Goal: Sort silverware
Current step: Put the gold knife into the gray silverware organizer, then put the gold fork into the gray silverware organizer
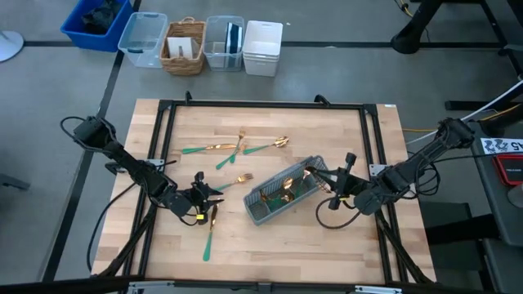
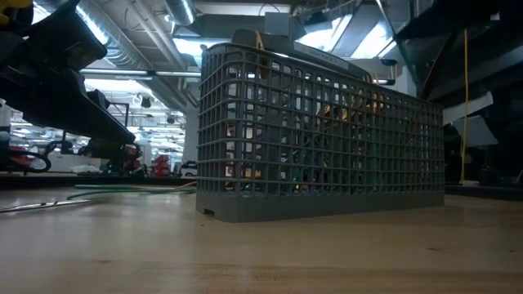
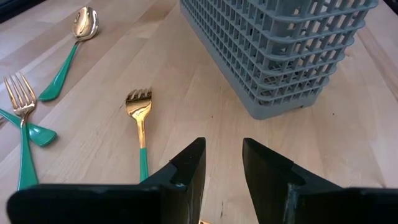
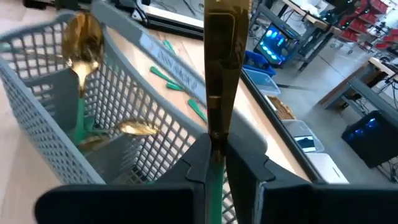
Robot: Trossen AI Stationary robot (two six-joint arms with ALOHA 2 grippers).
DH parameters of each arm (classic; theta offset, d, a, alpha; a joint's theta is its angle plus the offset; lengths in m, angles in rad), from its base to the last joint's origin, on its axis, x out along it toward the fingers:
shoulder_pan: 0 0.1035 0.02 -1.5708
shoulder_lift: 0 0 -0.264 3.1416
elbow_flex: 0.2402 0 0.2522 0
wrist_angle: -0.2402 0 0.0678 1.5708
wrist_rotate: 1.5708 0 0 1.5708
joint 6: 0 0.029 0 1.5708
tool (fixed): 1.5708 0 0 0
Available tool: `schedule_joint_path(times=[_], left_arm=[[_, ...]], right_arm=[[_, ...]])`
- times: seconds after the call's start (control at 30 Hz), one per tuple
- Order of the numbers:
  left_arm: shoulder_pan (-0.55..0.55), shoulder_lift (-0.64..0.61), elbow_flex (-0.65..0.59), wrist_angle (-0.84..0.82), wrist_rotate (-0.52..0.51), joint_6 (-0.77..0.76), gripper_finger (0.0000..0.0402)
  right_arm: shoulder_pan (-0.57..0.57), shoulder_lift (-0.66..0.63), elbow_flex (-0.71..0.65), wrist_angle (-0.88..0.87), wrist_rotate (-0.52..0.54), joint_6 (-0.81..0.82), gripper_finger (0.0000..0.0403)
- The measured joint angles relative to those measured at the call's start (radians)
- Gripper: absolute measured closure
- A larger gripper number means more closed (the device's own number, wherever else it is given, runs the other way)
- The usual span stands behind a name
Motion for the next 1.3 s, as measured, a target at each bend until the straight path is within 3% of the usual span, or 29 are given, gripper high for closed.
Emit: schedule_joint_path(times=[0.3, 0.53, 0.8, 1.0, 1.13, 1.3], left_arm=[[0.0, 0.0, 0.0, 0.0, 0.0, -0.042, 0.0302], [0.0, 0.0, 0.0, 0.0, 0.0, -0.052, 0.0302], [0.0, 0.0, 0.0, 0.0, 0.0, -0.061, 0.0302], [0.0, 0.0, 0.0, 0.0, 0.003, -0.182, 0.0302], [0.0, -0.001, 0.0, 0.016, 0.073, -0.328, 0.0302], [0.0, -0.001, 0.01, 0.119, 0.253, -0.483, 0.0302]], right_arm=[[-0.101, -0.009, -0.145, 0.119, -0.065, 0.001, 0.0362], [-0.148, -0.009, -0.152, 0.117, -0.141, 0.0, 0.0362], [-0.152, -0.008, -0.152, 0.118, -0.143, 0.0, 0.0362], [-0.152, -0.008, -0.136, 0.117, -0.143, 0.0, 0.0361], [-0.152, -0.008, -0.086, 0.117, -0.144, -0.013, 0.0361], [-0.151, -0.008, -0.011, 0.11, -0.143, -0.127, 0.0361]])
